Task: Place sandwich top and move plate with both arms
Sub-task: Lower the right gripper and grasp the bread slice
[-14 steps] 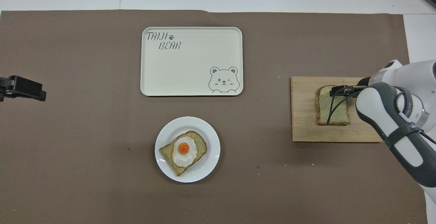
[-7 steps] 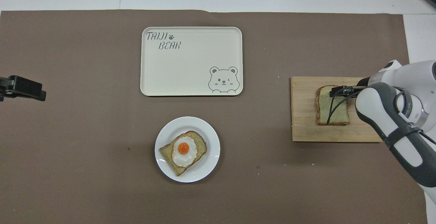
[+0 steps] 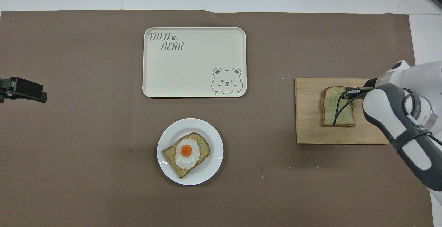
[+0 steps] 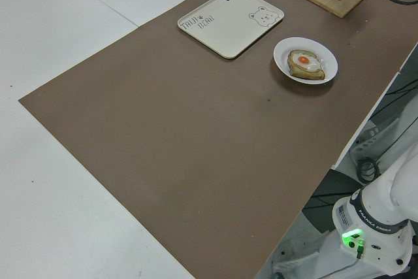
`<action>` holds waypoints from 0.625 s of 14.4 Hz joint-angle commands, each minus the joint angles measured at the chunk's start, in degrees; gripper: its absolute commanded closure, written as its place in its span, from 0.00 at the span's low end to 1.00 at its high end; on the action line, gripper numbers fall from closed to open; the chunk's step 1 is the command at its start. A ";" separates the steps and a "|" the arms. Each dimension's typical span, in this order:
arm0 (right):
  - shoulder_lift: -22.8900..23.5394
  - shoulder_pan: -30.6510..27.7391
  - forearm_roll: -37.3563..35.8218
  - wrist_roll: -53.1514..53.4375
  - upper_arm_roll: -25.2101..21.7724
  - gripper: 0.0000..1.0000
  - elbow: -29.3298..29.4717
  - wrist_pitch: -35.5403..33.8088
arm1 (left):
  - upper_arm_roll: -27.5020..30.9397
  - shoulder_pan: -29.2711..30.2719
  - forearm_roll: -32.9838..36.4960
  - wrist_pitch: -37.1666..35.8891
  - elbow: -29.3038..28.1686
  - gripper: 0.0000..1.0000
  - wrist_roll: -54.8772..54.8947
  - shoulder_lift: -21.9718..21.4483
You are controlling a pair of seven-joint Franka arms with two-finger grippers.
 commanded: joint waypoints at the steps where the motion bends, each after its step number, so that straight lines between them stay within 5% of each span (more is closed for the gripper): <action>1: -0.18 -0.38 1.77 -1.16 0.67 1.00 -1.11 0.87 | -0.32 0.65 0.23 -0.44 -0.95 0.00 0.55 -1.14; 9: -0.96 0.14 1.68 -0.46 0.75 1.00 1.08 -0.70 | -0.32 0.65 0.23 -0.44 -0.95 0.00 0.55 -1.14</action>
